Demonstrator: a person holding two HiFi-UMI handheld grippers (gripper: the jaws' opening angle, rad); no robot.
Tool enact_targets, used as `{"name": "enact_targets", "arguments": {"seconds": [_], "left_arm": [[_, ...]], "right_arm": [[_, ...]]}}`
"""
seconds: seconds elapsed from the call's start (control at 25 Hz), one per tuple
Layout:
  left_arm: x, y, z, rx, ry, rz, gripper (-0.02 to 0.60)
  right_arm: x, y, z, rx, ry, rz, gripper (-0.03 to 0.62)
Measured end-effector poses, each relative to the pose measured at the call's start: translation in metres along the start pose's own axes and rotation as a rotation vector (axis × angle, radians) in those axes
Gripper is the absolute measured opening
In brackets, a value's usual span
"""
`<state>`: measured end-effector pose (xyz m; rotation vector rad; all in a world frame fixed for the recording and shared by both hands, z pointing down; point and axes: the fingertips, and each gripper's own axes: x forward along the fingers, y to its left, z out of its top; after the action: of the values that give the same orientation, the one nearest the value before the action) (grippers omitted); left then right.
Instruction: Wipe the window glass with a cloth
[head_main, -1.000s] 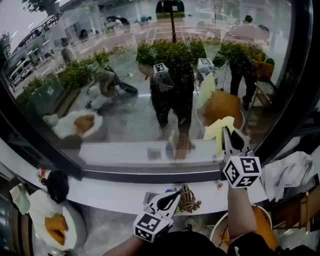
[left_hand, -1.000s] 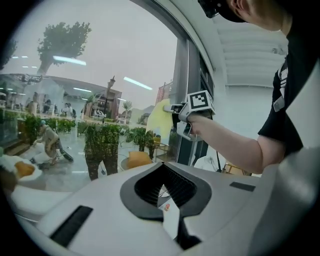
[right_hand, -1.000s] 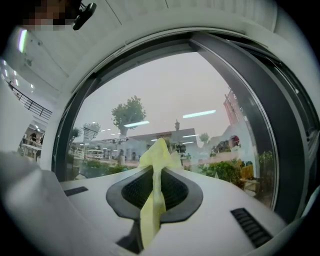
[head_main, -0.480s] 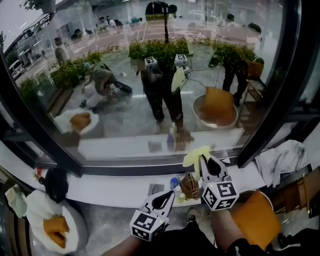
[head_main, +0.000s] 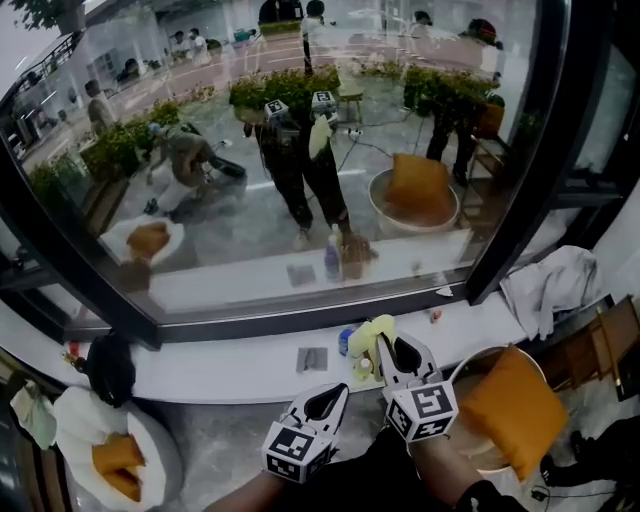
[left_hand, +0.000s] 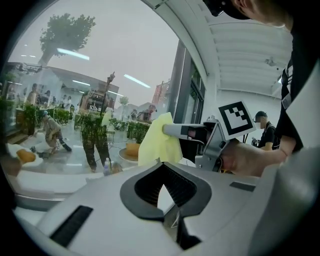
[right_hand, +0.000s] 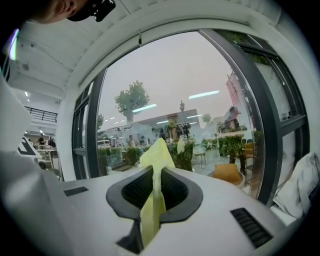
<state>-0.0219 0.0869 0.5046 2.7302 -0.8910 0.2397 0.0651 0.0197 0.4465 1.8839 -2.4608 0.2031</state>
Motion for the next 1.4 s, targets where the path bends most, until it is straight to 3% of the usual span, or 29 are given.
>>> {"name": "enact_targets", "arguments": {"seconds": [0.76,1.4], "left_arm": [[-0.014,-0.011,0.006,0.051,-0.041,0.041,0.008],[-0.017,-0.024,0.001,0.057,-0.026,0.017,0.008]], "right_arm": [[-0.021,0.024,0.002,-0.035,-0.011,0.057,0.052],[-0.037,0.021,-0.004,-0.017,0.01,0.033,0.052]]}}
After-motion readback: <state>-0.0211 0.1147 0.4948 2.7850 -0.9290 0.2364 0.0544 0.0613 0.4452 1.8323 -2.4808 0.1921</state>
